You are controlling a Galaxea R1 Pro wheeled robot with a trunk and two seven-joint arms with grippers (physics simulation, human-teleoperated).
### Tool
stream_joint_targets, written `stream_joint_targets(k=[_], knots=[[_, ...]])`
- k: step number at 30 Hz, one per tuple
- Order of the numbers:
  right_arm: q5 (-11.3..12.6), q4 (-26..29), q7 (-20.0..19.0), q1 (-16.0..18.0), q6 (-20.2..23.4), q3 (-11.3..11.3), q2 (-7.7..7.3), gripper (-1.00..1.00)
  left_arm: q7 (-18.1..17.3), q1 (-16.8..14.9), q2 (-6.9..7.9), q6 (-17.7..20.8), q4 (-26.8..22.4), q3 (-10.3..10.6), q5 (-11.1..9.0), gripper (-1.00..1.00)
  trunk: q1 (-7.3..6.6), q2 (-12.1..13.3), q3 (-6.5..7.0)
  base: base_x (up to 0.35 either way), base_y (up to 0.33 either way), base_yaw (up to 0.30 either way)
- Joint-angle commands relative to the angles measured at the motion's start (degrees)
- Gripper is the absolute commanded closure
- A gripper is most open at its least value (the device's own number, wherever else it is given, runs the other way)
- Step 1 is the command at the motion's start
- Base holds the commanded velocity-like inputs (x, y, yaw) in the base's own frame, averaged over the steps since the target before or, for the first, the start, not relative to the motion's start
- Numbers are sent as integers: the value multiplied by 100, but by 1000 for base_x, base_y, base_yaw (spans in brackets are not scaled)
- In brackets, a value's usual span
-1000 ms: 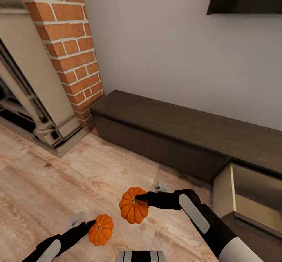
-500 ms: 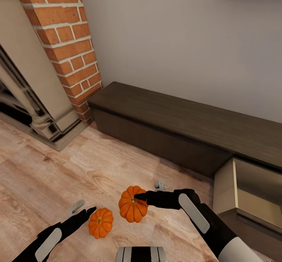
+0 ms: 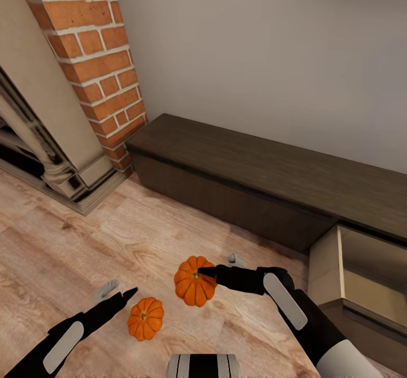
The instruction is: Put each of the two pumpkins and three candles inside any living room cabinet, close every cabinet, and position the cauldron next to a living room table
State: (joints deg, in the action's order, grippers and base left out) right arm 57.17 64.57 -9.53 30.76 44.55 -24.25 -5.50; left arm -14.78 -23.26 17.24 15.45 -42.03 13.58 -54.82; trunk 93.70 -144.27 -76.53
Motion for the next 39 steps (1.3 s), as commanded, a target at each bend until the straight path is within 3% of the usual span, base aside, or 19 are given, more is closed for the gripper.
stream_joint_targets(k=[1,12,17,18,23,30,39], knots=[[-10,3,-61,4,10,28,-4,100,-34,-3,6,20,-35,12,-54,-100,1,-3,-27,0,0,0],[-49,308,-564,-21,1,403,-71,100,-94,-3,12,20,-228,-6,-70,-100,30,-18,-271,0,0,0],[-7,466,-794,-26,3,412,-75,100,-98,-3,56,20,-189,-12,-72,-100,42,-25,-381,0,0,0],[-3,1644,-1172,-26,5,409,-75,100,-101,-3,61,20,-152,-12,-68,-100,45,-26,-403,0,0,0],[-3,1767,-1436,-26,16,404,-74,100,-104,-3,69,20,-37,-13,-44,-100,58,-33,-514,0,0,0],[-4,1786,-1488,-26,18,404,-74,100,-128,-3,75,20,-25,-13,-23,-100,76,-42,-669,0,0,0],[-2,1789,-1498,-26,18,404,-74,100,-470,-3,128,20,-24,-16,-47,-100,99,-54,-869,0,0,0]])
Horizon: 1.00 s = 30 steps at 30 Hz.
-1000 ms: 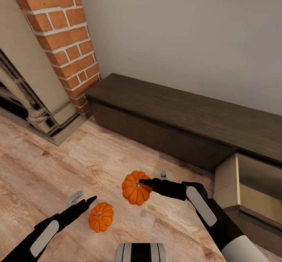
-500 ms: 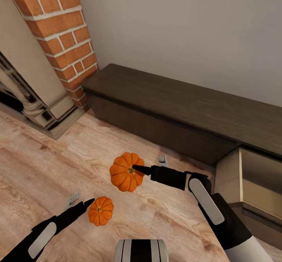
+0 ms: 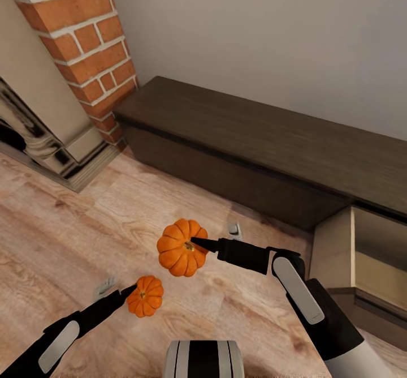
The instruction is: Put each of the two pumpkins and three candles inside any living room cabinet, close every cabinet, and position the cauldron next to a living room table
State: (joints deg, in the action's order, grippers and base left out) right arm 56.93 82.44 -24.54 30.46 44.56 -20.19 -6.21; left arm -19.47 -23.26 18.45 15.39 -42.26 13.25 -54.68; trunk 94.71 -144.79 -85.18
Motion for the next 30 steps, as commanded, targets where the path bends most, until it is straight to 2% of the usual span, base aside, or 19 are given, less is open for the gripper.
stream_joint_targets(k=[1,5,9,26,30], knots=[[24,3,-26,4,18,-3,-3,100,-9,-3,17,26,-2,15,-60,-100,1,-3,-26,0,0,0],[-19,-6,-623,4,11,-3,-3,100,-20,-3,33,26,-2,11,-63,-100,12,-8,-115,0,0,0],[-61,-55,-850,4,10,-3,-3,100,-22,-3,41,26,-2,11,-67,-100,22,-14,-203,0,0,0],[-68,-102,-891,4,9,-3,8,100,-25,-3,88,26,-2,11,-93,-100,66,-36,-580,0,0,0],[-75,-104,-886,4,9,-3,6,100,-27,-3,88,24,-2,11,-77,-100,66,-36,-580,0,0,0]])
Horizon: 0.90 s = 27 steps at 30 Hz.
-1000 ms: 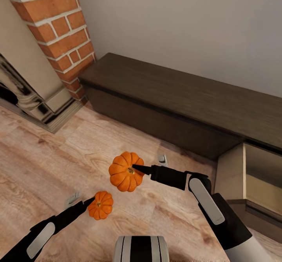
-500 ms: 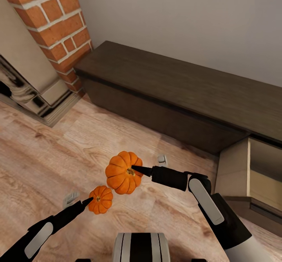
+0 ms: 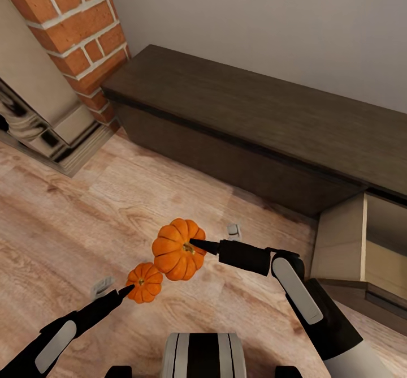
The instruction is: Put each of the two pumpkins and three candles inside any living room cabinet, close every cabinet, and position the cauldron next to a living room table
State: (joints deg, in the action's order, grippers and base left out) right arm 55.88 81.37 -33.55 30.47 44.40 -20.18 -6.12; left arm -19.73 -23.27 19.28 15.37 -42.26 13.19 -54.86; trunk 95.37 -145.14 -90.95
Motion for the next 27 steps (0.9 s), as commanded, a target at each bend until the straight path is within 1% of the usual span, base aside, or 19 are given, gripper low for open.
stream_joint_targets(k=[1,3,6,8,11,13,27], knots=[[29,2,14,3,25,-3,-3,100,-2,-2,6,26,-1,17,-60,-100,-1,-1,-3,0,0,0],[29,0,15,5,25,-3,0,100,-78,-2,6,24,-1,18,-49,-100,2,-3,-25,0,0,0],[29,-5,15,4,25,-3,4,100,-505,-2,11,26,-1,17,-32,-100,9,-7,-92,0,0,0],[29,-7,15,3,25,-5,9,100,-627,-2,13,25,-1,17,-33,-100,9,-7,-92,0,0,0],[22,-7,15,3,25,-10,17,100,-677,-2,14,25,-1,17,-34,-100,9,-7,-92,0,0,0],[16,-7,17,3,25,-11,21,100,-690,-2,14,25,-1,17,-34,-100,15,-9,-136,0,0,0],[2,-16,24,6,25,-21,24,100,-707,-2,22,23,-1,2,-42,-100,15,-9,-136,11,11,0]])
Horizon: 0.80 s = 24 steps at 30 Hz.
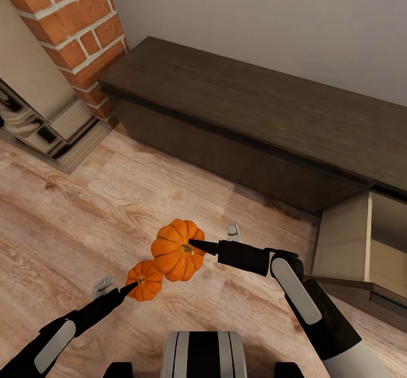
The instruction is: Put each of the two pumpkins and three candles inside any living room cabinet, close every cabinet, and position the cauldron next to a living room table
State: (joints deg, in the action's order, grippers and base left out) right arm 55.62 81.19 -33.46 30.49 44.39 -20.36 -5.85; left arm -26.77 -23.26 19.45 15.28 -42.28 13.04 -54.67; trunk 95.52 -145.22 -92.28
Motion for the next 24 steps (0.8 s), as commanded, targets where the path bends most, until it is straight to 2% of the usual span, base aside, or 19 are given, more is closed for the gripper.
stream_joint_targets(k=[1,10,21,24], knots=[[28,3,15,2,26,-3,-3,100,2,-3,5,32,0,16,-61,-100,0,-1,-3,66,66,0],[28,3,15,3,26,-6,-1,100,16,-3,76,37,0,14,-69,-100,0,-1,-3,34,23,0],[28,3,15,4,26,-4,-4,100,23,-3,85,37,0,14,-70,-100,0,-1,-3,67,41,0],[28,2,15,4,26,-3,-4,100,23,-3,85,36,0,14,-70,-100,8,-5,-69,1,1,0]])
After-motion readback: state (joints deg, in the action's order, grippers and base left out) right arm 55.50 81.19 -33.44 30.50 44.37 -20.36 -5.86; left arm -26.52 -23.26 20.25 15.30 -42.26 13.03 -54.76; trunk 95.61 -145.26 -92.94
